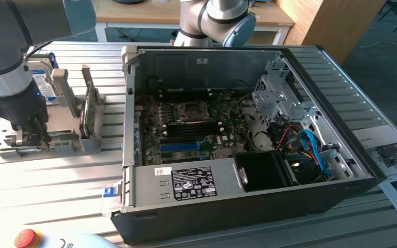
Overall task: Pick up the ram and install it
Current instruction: 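Pick up the ram and move it above insertion slot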
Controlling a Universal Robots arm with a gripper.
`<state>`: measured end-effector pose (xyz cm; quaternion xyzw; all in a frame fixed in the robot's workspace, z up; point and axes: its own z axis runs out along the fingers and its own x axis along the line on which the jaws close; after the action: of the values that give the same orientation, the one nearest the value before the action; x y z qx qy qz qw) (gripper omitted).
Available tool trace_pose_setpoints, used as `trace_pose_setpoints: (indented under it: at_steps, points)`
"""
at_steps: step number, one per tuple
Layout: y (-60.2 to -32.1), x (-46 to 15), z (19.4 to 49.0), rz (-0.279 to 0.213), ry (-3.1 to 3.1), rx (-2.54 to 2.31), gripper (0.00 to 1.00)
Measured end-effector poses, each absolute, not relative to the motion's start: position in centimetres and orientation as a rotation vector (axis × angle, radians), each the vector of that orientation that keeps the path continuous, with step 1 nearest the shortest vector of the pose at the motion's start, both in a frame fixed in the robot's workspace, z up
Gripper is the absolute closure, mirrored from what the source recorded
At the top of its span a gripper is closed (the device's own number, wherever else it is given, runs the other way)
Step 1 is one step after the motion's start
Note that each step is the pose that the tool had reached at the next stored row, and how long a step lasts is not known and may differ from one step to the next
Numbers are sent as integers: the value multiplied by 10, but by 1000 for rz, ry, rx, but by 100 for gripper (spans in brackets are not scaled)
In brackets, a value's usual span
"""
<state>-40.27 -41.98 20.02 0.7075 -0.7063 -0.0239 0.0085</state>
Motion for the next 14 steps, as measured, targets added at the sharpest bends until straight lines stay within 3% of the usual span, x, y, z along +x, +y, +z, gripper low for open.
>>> trace_pose_setpoints:
  at_steps: [14]
  points:
    - [-420, -403, 200, -80, -2203, 2207, 76]
